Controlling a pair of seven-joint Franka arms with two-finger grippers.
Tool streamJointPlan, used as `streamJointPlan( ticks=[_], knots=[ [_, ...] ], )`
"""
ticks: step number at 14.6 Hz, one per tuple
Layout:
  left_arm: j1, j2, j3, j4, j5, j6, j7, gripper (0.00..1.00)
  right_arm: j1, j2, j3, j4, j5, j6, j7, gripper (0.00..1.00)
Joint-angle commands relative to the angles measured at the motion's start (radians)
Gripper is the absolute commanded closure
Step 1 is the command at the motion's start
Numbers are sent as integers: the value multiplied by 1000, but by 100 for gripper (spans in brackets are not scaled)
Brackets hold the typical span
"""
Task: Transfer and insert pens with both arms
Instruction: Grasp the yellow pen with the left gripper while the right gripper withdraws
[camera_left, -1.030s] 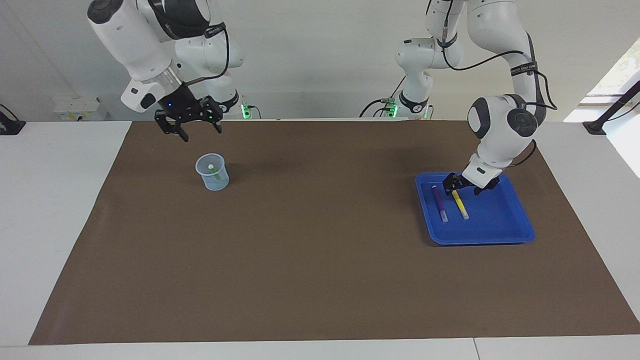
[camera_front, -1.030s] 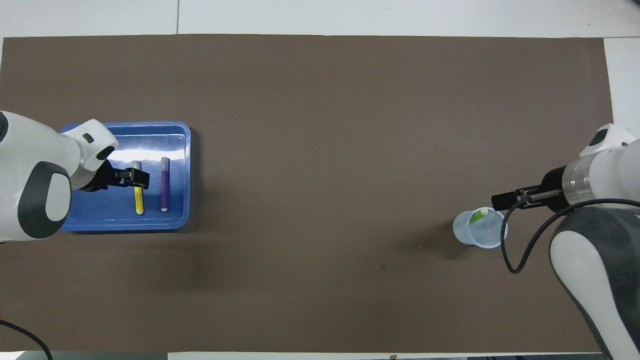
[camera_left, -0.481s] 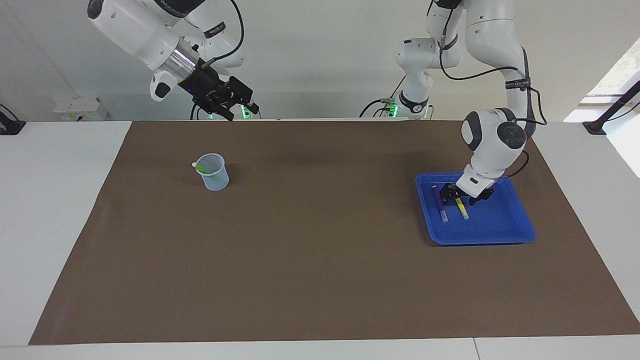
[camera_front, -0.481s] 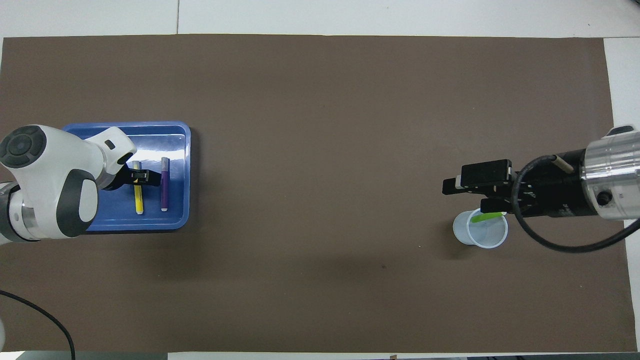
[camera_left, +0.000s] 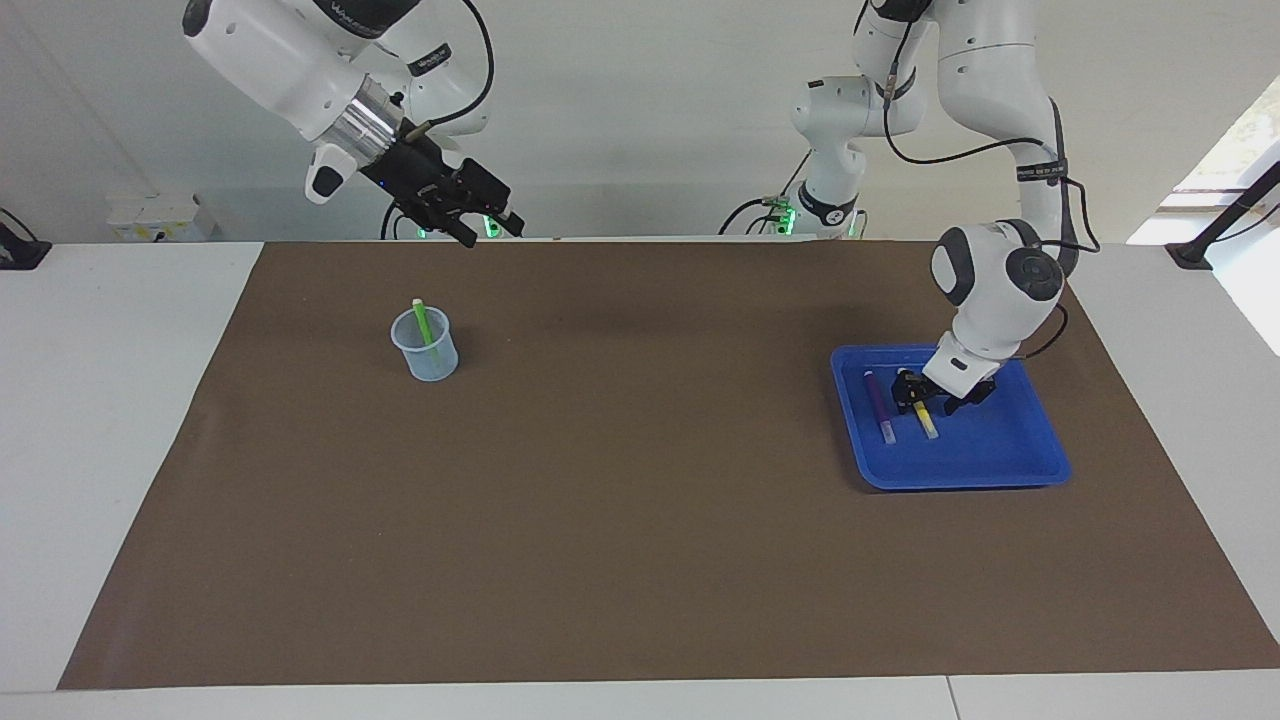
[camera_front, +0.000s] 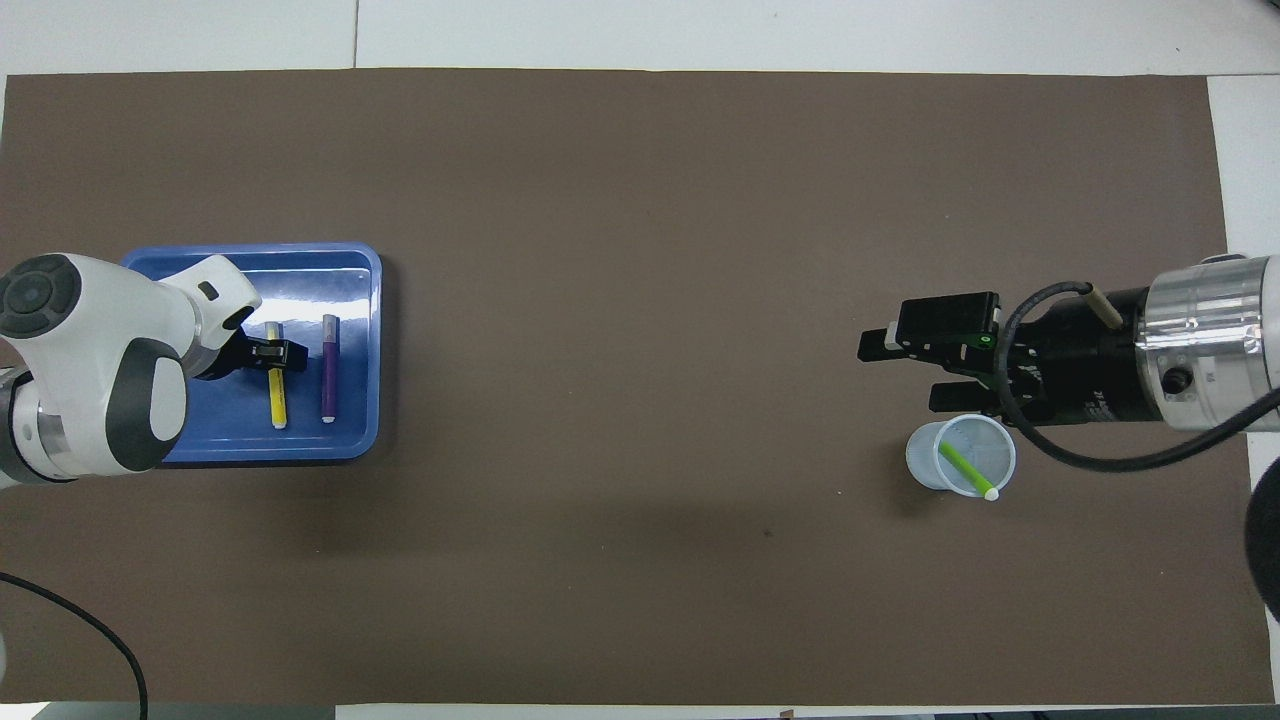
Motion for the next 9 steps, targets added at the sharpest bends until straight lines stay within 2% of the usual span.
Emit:
streamJointPlan(
  ticks=[1, 5, 9],
  knots=[
    [9, 5, -6, -8, 20, 27, 6, 31, 35, -19, 6, -38, 23, 76, 46, 0],
    [4, 5, -6, -1, 20, 16, 4, 55, 84, -14, 6, -51, 29, 134, 61, 0],
    [9, 5, -6, 1, 20, 14, 4, 94, 95, -14, 6, -53, 29, 136, 61, 0]
  ],
)
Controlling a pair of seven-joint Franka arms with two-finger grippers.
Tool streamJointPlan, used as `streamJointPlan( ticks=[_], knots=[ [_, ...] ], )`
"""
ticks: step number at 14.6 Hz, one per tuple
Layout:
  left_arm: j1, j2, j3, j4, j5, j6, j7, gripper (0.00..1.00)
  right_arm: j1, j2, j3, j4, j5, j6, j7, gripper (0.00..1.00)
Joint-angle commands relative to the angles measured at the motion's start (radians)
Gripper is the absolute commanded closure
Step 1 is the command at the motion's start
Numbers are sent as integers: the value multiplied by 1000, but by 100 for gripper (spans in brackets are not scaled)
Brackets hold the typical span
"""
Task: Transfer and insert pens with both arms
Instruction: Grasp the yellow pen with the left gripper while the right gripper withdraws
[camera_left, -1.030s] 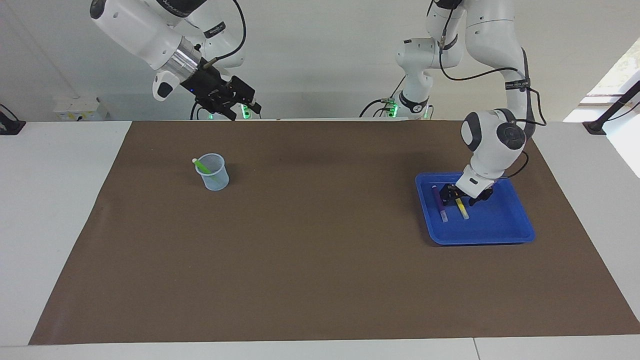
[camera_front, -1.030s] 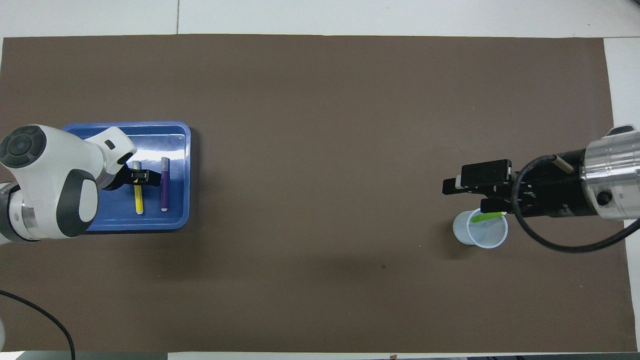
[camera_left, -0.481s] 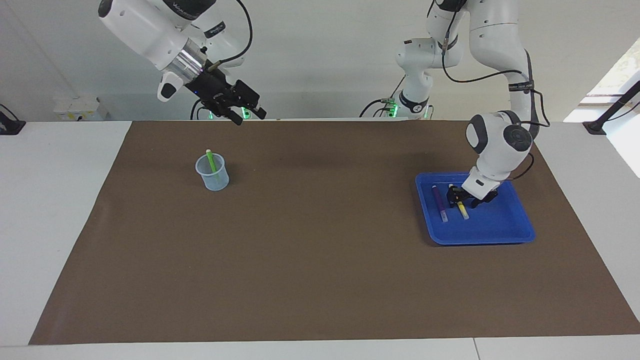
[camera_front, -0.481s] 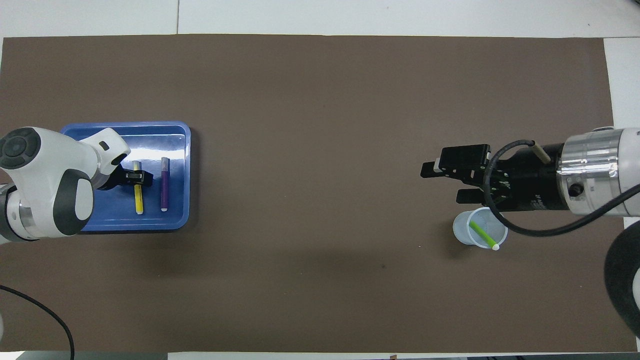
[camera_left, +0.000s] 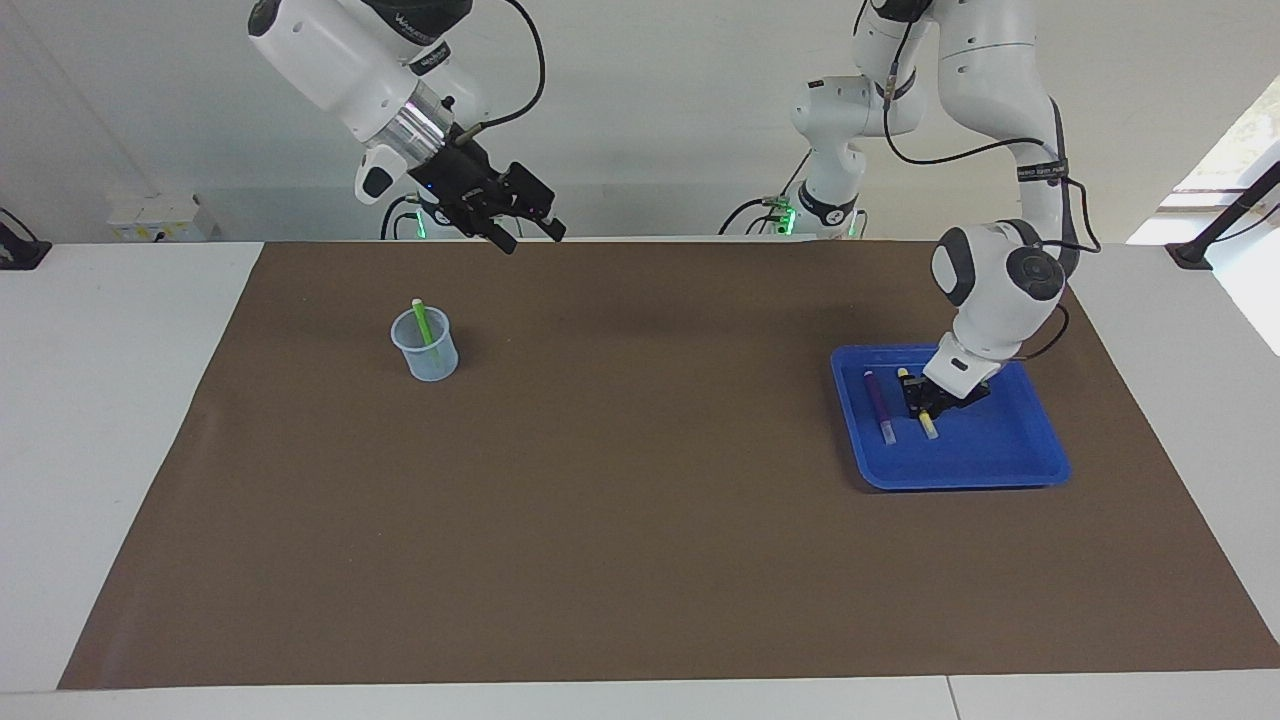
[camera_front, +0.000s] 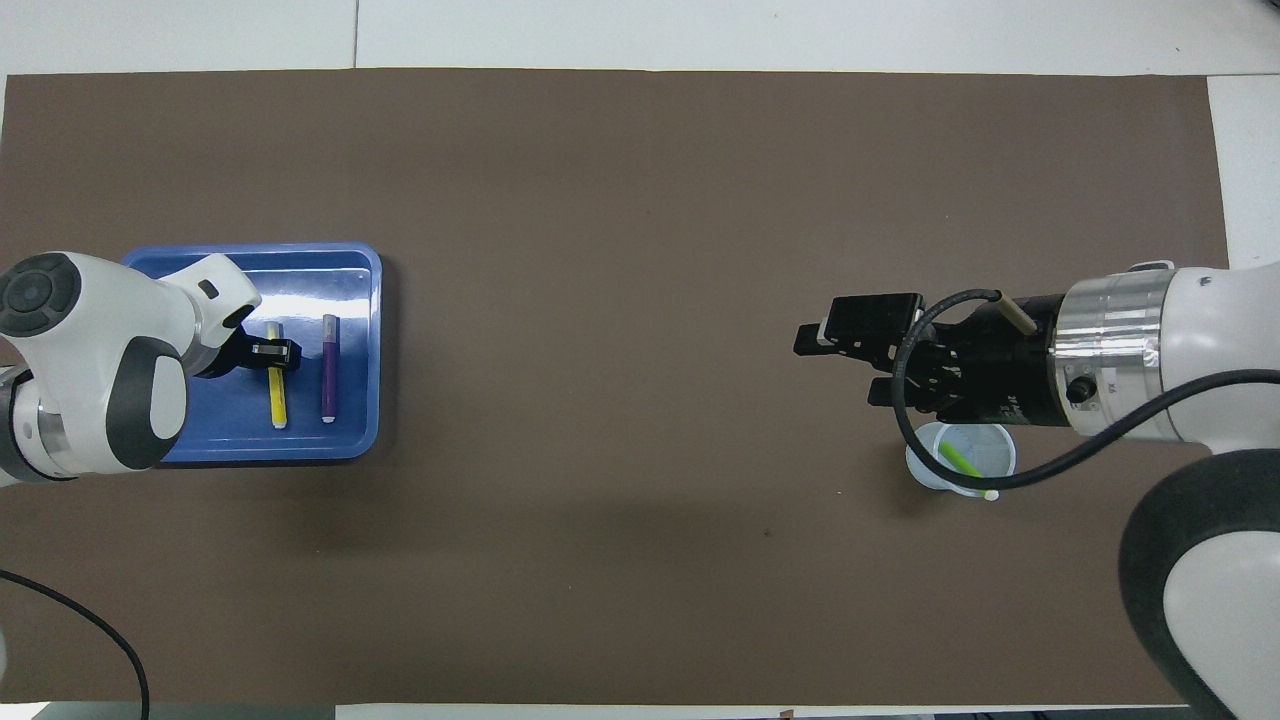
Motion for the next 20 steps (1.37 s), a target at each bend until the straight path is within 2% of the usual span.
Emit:
streamJointPlan(
  ticks=[1, 7, 9, 12, 15, 17, 18, 20],
  knots=[
    [10, 8, 2, -7, 20, 12, 3, 100, -1, -14, 2, -22, 27, 23, 10, 0],
    [10, 19, 2, 56, 18, -69, -6, 100, -7, -19, -1, -33, 30, 6, 8, 0],
    [5, 14, 2, 129, 18, -185, -53, 100, -13, -19, -7, -30, 101, -29, 4, 0],
    [-18, 16, -6, 303, -1, -441, -240, 100, -15, -21, -7, -31, 104, -31, 2, 0],
    [-46, 1, -6, 425, -128, -638, -475, 100, -25, -22, -16, -33, 116, -62, -4, 0],
    [-50, -2, -9, 508, -227, -764, -732, 100, -4, -25, -10, -33, 115, -36, 11, 0],
    [-76, -12, -10, 530, -267, -801, -850, 100, 13, -25, -10, -34, 115, -4, 18, 0],
    [-127, -76, -10, 523, -337, -820, -1077, 100, 30, -25, -10, -42, 115, 27, 56, 0]
  ],
)
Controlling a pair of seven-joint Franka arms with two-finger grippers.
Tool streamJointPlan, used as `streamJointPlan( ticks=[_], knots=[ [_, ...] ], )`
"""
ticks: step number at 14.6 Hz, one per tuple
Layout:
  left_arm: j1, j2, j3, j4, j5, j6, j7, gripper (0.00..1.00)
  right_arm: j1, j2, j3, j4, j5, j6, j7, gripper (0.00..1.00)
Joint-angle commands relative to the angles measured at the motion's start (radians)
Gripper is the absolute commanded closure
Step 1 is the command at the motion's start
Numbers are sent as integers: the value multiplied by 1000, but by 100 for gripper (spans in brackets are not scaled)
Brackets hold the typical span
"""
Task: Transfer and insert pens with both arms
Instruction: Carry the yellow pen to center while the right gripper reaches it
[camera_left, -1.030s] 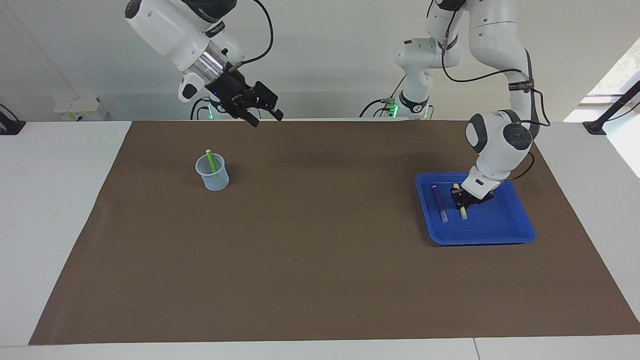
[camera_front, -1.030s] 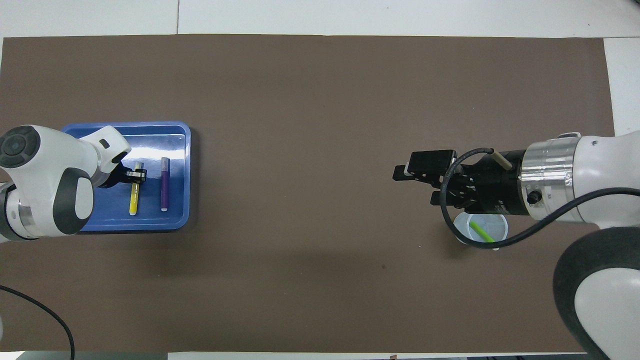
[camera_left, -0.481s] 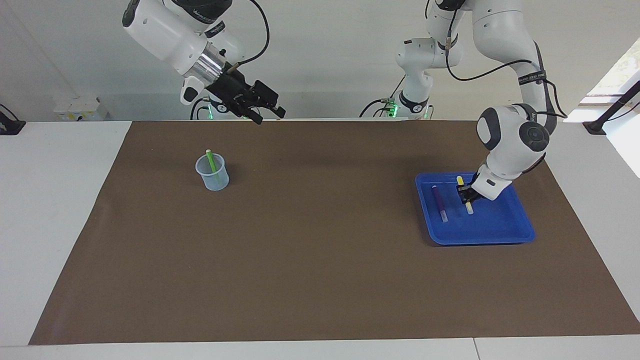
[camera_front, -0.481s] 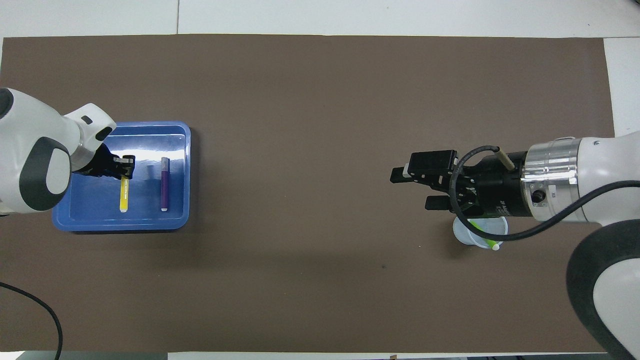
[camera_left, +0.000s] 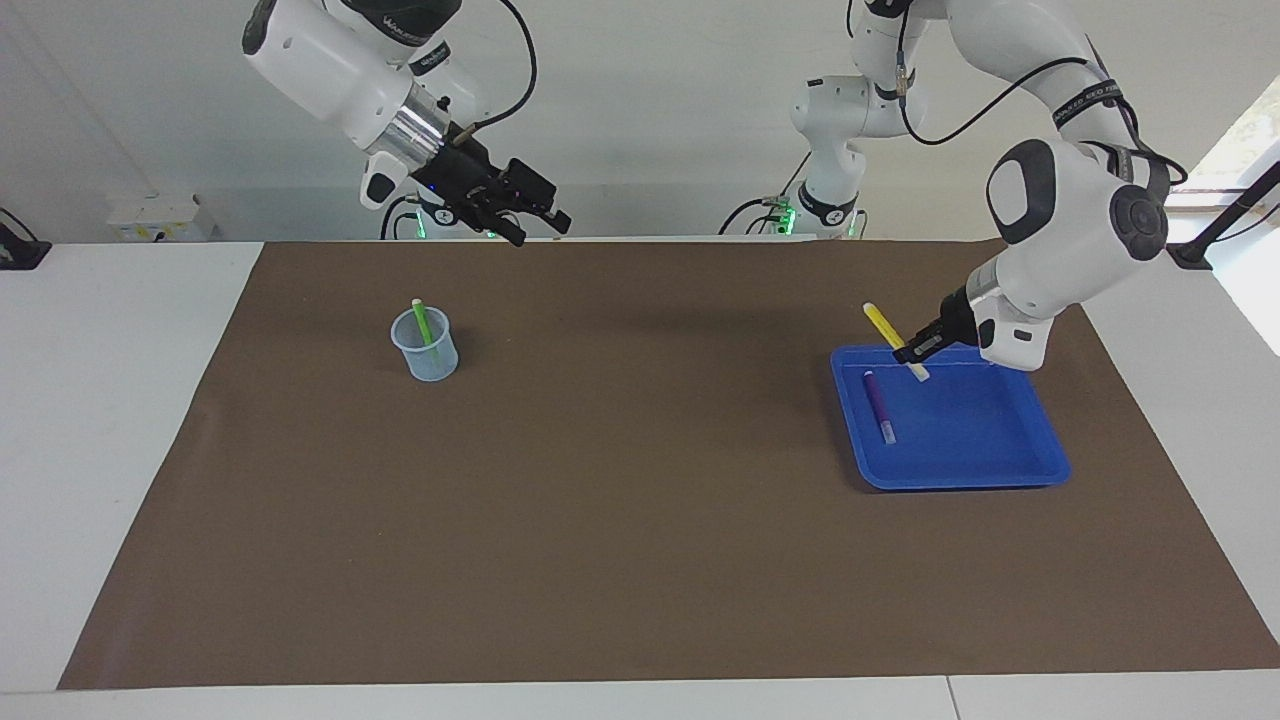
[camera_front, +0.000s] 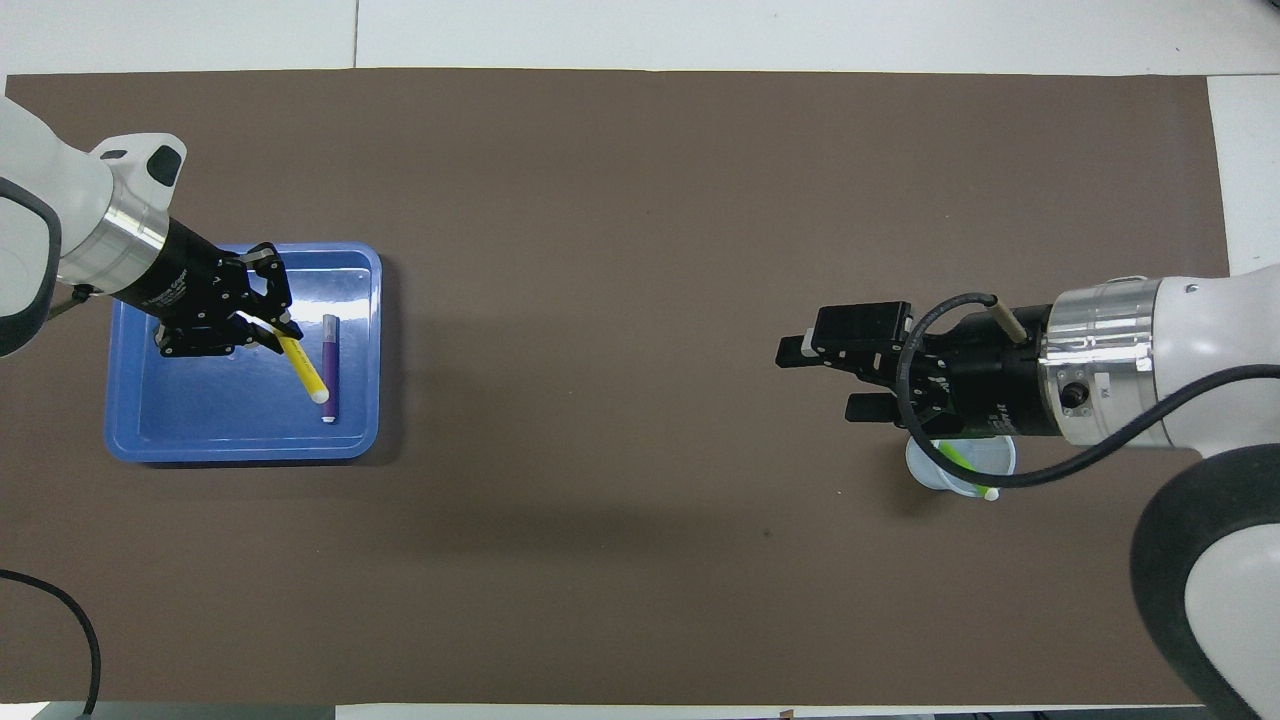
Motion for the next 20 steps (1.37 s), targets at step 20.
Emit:
streamJointPlan(
  ticks=[20],
  knots=[
    [-336, -290, 0, -338, -629, 339, -1032, 100, 232, 33, 28, -64, 28, 357, 258, 0]
  ],
)
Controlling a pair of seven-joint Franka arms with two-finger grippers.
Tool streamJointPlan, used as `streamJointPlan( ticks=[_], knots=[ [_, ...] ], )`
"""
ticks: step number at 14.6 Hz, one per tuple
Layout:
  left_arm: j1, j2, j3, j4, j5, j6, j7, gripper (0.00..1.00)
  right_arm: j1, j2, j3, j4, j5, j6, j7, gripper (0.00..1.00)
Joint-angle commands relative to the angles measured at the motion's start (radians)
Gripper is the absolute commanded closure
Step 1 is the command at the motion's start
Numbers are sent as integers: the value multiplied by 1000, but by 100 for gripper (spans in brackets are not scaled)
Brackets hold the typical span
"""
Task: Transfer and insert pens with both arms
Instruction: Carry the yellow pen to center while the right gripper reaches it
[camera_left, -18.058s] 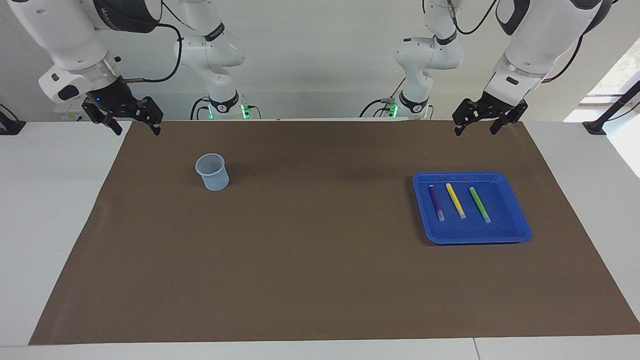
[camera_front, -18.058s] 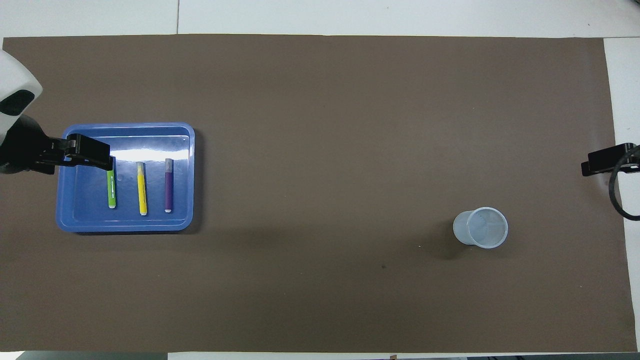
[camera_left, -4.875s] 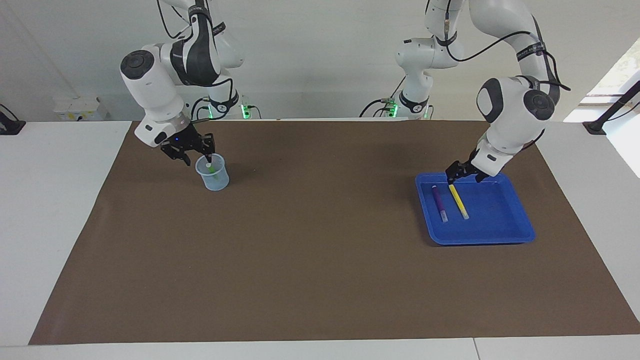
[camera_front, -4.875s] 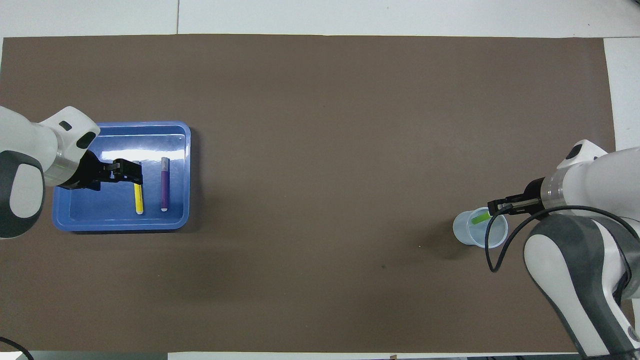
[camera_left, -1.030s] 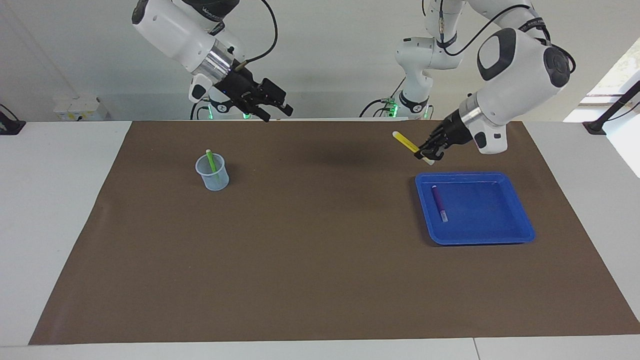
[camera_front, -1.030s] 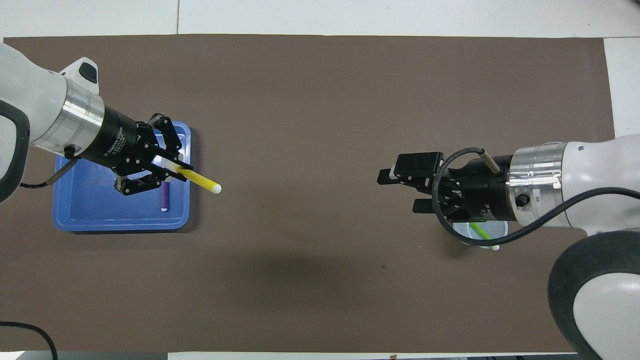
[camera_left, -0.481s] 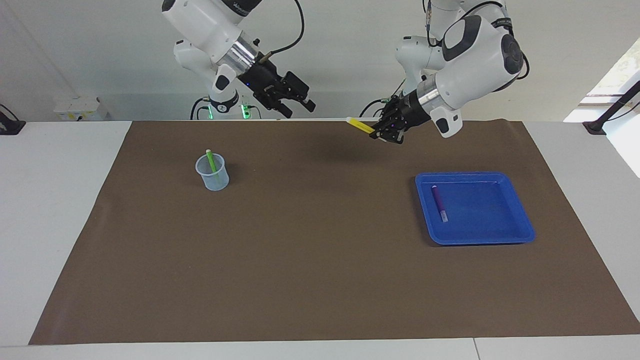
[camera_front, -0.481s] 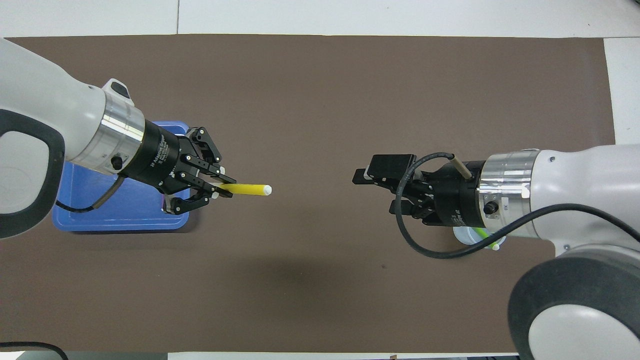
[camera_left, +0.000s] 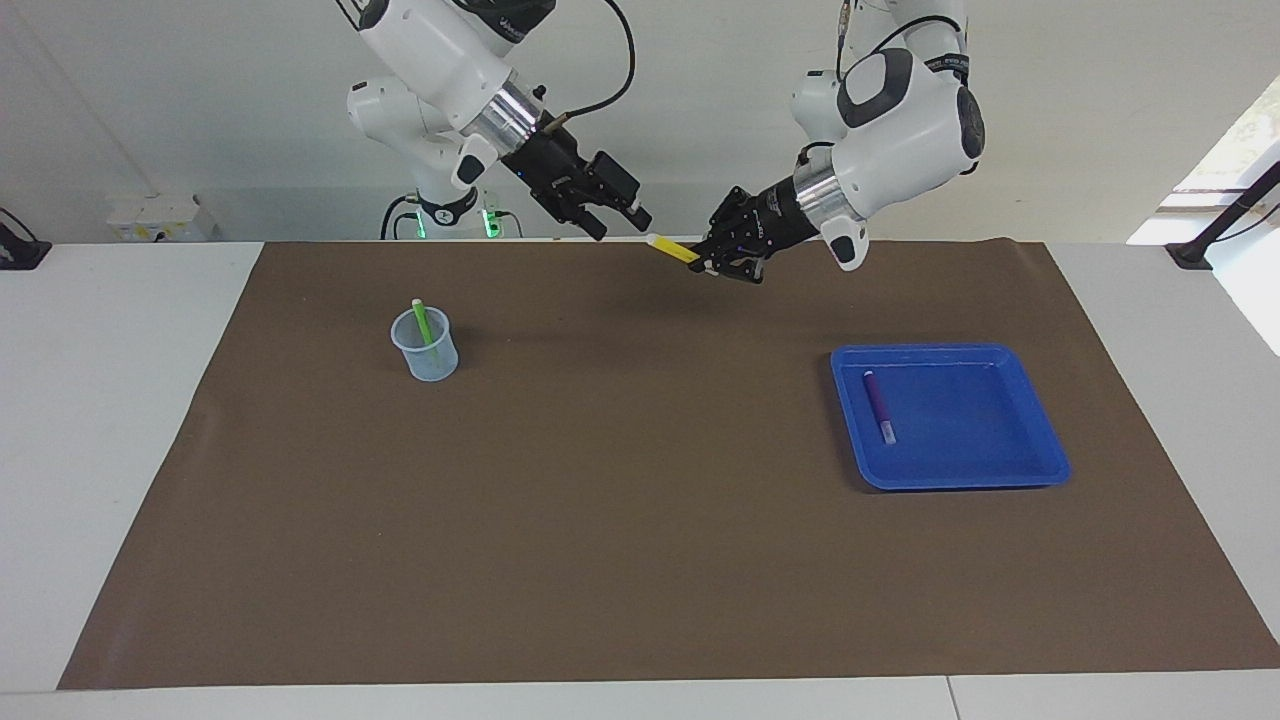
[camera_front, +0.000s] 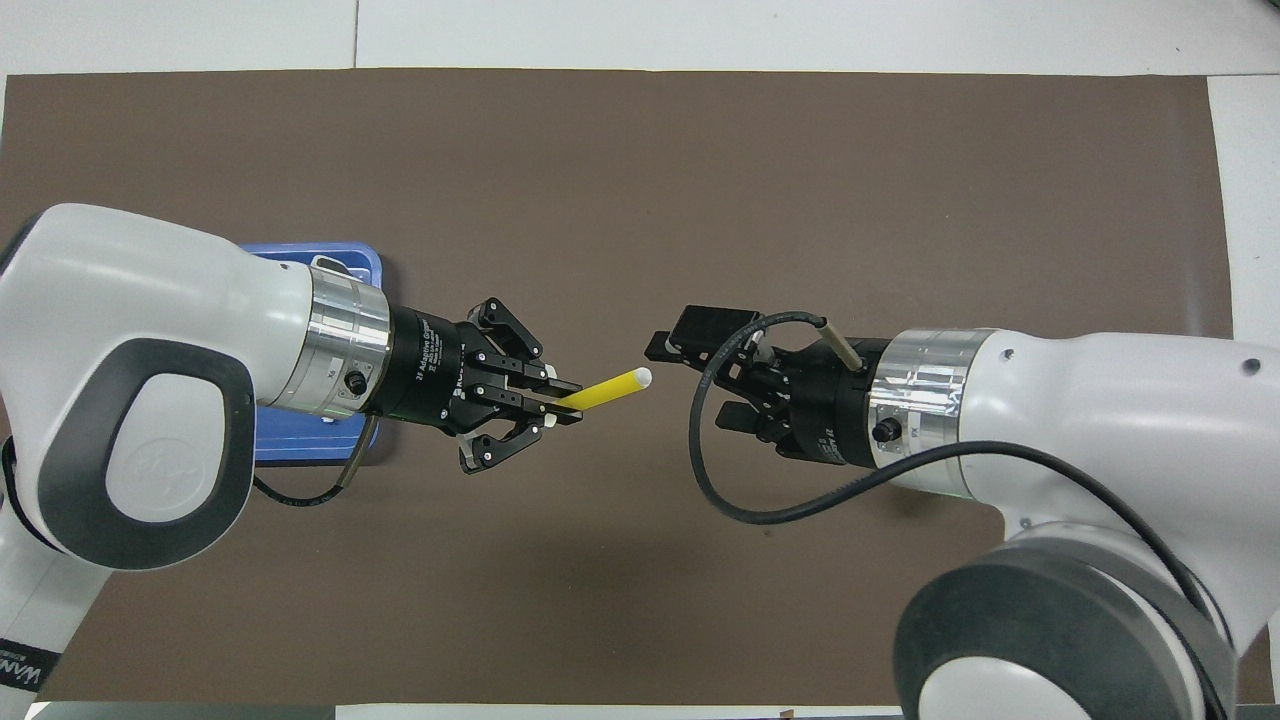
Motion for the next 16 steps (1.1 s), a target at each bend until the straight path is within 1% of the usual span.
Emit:
streamJointPlan(
  ticks=[1, 4, 6, 8, 9, 11, 15, 16],
  knots=[
    [-24, -47, 9, -59, -51, 49, 2, 100, 29, 11, 3, -9, 26, 35, 21, 0],
    [-42, -49, 9, -67, -53, 68, 2, 100, 61, 18, 10, -1, 23, 74, 76, 0],
    [-42, -49, 9, -65, -54, 68, 2, 100, 77, 15, 10, -2, 5, 57, 55, 0],
    [-42, -49, 9, -65, -54, 70, 2, 100, 68, 20, 10, 5, -63, 19, -11, 0],
    [-42, -49, 9, -67, -54, 70, 2, 100, 65, 24, 10, 20, -71, 15, -20, 0],
    [-42, -49, 9, -67, -54, 70, 4, 100, 62, 43, 8, 51, -78, 24, -22, 8],
    [-42, -49, 9, -65, -54, 71, 5, 100, 63, 47, 8, 53, -78, 40, -11, 12],
    [-42, -49, 9, -65, -54, 70, 4, 100, 63, 46, 8, 53, -78, 35, -11, 17]
  ],
)
